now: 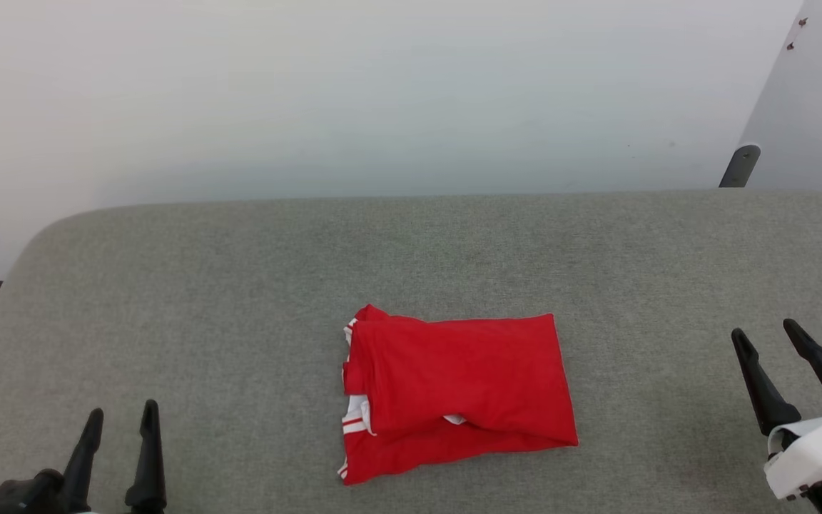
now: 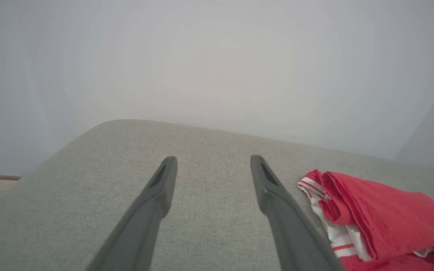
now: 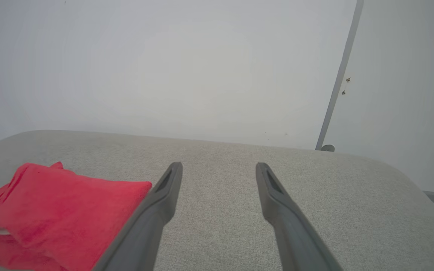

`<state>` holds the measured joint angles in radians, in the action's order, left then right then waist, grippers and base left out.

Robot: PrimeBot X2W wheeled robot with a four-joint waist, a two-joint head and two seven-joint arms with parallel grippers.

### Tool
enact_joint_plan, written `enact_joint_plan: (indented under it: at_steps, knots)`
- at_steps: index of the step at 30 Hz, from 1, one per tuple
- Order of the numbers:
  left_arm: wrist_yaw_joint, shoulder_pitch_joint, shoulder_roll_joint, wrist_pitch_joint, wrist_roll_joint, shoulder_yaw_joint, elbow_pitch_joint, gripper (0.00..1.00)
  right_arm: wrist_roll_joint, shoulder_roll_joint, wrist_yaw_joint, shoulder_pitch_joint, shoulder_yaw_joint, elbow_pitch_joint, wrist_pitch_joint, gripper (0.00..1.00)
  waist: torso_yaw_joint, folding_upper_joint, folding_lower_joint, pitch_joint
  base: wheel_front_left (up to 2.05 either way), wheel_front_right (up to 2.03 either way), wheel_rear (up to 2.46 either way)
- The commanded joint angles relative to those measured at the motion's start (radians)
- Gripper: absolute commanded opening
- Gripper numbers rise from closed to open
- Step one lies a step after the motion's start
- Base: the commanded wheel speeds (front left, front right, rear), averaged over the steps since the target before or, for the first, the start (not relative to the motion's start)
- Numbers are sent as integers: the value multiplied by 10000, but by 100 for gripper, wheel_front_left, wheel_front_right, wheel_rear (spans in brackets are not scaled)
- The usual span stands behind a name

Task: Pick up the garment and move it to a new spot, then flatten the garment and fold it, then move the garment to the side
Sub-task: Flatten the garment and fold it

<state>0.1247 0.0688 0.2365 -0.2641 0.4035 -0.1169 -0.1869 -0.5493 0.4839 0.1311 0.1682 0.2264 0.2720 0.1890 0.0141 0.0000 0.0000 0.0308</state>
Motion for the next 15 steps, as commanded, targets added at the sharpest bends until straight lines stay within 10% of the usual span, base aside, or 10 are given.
enact_joint_plan:
  at_steps: [1, 15]
  knots:
    - [67, 77, 60, 4, -94, 8, 26, 100, 135, -105, -8, -224, -173, -103, -13, 100, -17, 0, 0, 11, 0, 0, 0]
    - [56, 5, 123, 4, -164, 188, 161, 100, 562, -468, -8, -849, -873, -667, -426, 100, -128, 0, 0, 27, 0, 0, 0]
